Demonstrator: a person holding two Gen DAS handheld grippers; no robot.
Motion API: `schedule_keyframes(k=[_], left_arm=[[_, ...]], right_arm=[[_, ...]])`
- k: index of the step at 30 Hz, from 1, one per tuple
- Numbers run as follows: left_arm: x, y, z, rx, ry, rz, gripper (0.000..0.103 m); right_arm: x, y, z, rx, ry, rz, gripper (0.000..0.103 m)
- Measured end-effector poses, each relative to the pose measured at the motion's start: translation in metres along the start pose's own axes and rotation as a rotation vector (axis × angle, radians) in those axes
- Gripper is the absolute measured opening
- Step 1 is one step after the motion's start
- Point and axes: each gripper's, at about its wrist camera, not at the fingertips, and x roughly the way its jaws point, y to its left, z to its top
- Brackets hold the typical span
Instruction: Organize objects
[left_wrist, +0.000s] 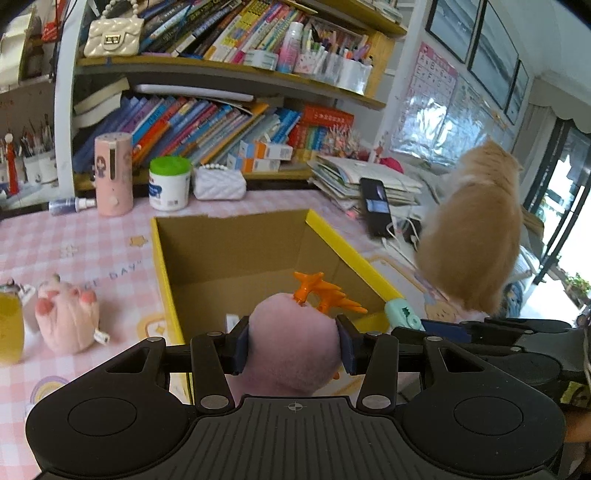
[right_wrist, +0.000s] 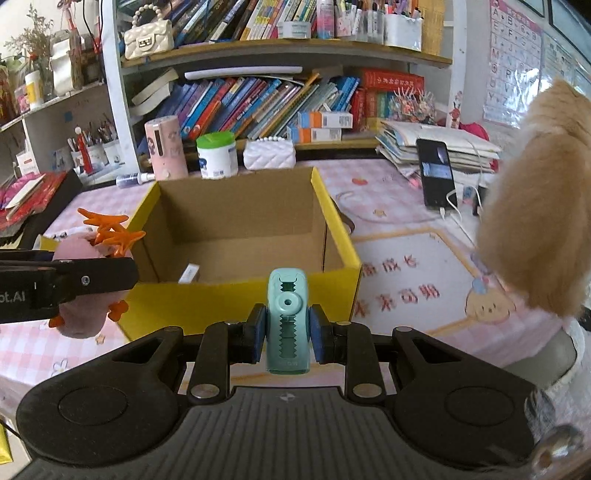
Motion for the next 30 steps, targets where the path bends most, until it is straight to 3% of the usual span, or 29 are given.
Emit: schedule_keyframes(k=[5, 15, 21, 30], left_arm=[[0.017, -0.002, 0.010, 0.012, -0.010, 0.051, 0.045], [0.072, -0.006, 0.024, 0.074, 0.044, 0.162, 0.045], [0.103, -0.005, 0.019, 0.069, 0.110, 0.187, 0.046], [0.125, -0.005, 0.016, 0.071, 0.160, 0.204, 0.046]], right_arm=[[0.014, -0.012, 0.021, -0.014, -0.025, 0.036, 0.023], [0.060, -0.021, 0.064, -0.088, -0.045, 0.109, 0.023], [0.100, -0.019, 0.089, -0.110, 0.022, 0.154, 0.023], [0.150, -0.004, 0.096, -0.194, 0.126, 0.197, 0.023]])
